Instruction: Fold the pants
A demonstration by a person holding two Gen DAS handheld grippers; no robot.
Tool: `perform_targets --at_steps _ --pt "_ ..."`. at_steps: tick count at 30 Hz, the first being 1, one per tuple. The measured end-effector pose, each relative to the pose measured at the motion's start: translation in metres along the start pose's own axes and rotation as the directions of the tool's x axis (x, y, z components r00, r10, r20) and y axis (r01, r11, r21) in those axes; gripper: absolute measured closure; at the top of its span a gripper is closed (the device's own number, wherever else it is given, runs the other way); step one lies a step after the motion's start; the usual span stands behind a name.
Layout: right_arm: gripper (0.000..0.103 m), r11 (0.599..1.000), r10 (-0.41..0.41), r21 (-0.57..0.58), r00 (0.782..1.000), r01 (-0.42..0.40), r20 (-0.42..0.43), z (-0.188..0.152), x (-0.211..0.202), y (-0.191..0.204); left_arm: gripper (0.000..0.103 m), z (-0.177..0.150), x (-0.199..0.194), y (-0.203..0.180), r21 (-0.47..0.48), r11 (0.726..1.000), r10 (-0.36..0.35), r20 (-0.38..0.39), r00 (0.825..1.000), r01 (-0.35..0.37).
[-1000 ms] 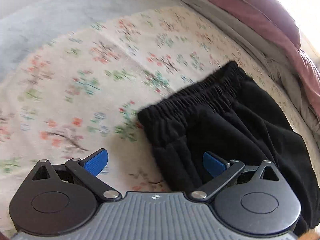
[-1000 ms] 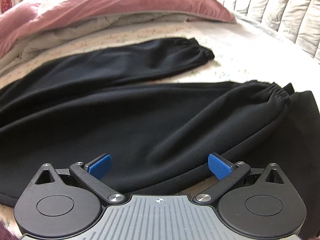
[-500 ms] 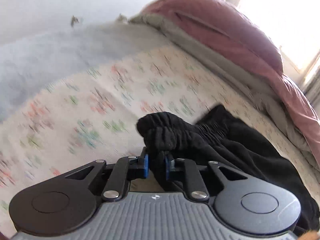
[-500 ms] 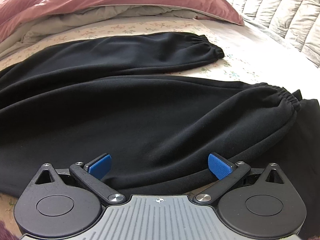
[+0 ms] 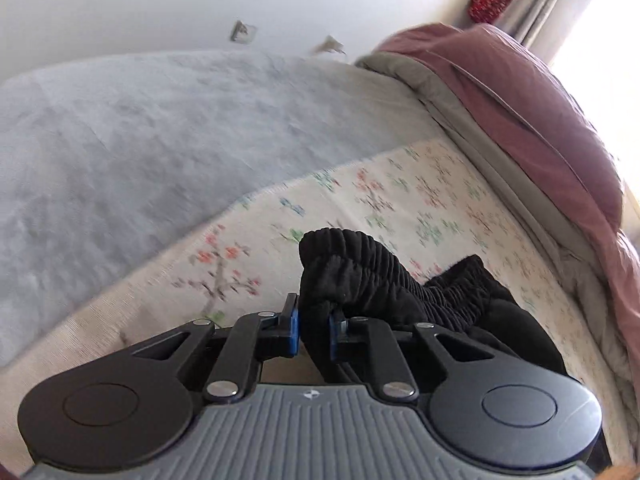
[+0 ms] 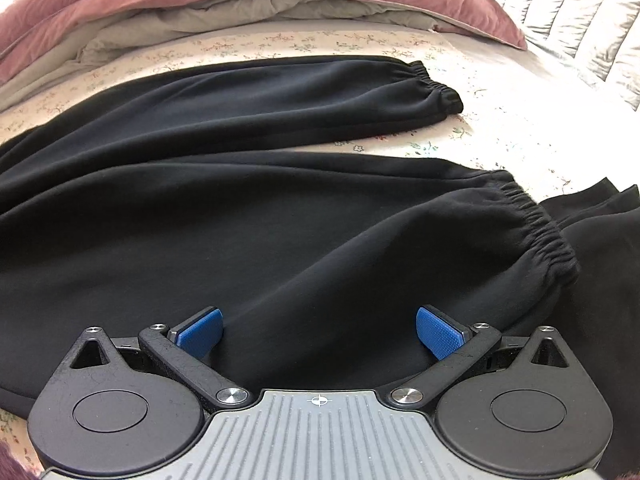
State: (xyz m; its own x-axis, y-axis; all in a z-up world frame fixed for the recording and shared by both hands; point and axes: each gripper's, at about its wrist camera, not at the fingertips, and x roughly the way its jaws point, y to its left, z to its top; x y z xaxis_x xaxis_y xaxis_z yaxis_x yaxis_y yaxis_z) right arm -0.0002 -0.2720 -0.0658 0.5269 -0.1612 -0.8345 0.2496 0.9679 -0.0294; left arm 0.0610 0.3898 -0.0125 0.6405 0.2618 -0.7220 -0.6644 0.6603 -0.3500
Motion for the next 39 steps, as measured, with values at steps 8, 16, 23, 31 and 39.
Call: perform_targets --at_steps 8,16,23,31,39 --pt "0.000 1.000 0.004 -0.011 1.000 -0.004 -0.003 -0.004 -0.003 -0.003 0.025 -0.001 -0.019 0.001 0.139 0.990 0.039 -0.123 0.992 -0.021" --pt "0.000 1.000 0.014 -0.014 0.999 -0.013 0.050 0.006 -0.011 0.001 0.000 0.023 -0.042 -0.094 0.392 0.916 -0.122 0.071 0.990 0.085" --pt "0.000 0.999 0.037 -0.033 0.993 -0.034 0.114 0.053 -0.004 -0.002 0.002 0.005 0.081 -0.163 0.503 0.853 -0.095 -0.106 0.990 0.136" --pt "0.000 0.969 -0.003 0.247 0.995 -0.021 0.095 0.171 0.077 -0.100 0.046 -0.009 0.118 -0.178 0.603 0.788 -0.104 -0.069 0.992 0.124" --pt "0.078 0.985 -0.123 0.128 0.992 0.118 0.036 0.227 0.165 -0.102 0.067 0.022 0.115 -0.198 0.568 0.816 -0.151 0.031 0.988 0.107"
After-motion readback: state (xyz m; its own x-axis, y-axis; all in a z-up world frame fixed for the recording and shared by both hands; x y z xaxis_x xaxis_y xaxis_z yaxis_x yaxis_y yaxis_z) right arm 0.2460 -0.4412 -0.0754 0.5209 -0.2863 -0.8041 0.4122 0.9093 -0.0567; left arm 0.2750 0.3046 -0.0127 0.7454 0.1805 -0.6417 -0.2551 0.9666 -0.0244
